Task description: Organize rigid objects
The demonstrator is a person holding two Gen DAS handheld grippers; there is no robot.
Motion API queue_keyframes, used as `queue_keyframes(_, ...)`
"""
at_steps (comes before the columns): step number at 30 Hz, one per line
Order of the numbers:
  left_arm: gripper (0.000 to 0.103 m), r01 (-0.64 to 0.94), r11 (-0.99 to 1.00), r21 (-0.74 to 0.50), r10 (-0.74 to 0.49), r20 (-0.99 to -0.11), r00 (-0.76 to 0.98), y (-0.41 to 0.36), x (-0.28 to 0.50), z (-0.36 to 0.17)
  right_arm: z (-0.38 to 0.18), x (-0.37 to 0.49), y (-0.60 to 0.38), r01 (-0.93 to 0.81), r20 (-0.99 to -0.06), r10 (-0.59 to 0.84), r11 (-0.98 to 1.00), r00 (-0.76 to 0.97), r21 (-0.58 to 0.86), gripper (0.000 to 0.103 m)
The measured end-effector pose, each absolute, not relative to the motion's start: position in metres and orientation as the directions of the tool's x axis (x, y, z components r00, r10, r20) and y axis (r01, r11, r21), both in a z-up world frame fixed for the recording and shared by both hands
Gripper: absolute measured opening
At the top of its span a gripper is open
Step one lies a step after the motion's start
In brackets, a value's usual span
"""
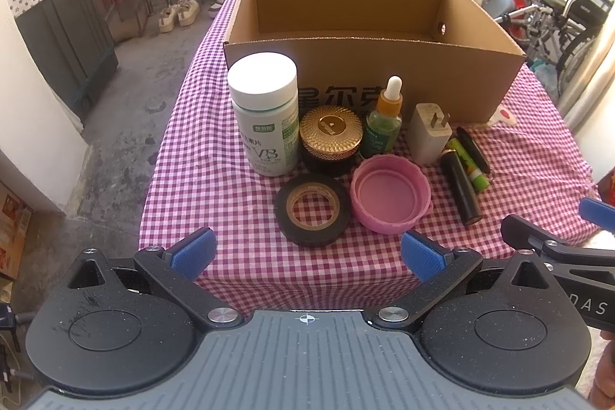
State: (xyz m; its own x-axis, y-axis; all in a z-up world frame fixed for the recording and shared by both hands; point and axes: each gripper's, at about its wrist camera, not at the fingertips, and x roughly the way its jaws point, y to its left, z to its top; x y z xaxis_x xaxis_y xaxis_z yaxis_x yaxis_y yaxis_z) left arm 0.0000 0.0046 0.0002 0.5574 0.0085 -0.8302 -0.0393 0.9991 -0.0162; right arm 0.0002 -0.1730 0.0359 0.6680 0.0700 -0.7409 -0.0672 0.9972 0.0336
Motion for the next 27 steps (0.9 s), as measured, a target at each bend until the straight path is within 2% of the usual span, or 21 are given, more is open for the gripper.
queue_keyframes(27, 0.103, -0.044, 0.999, -0.007, 0.020, -0.823, 0.568, 0.0071, -0.0014, 0.0025, 0.0385, 0.0011, -0.1717, -0.073, -0.745, 0.075, 0.997, 0.663, 0.035, 0.103)
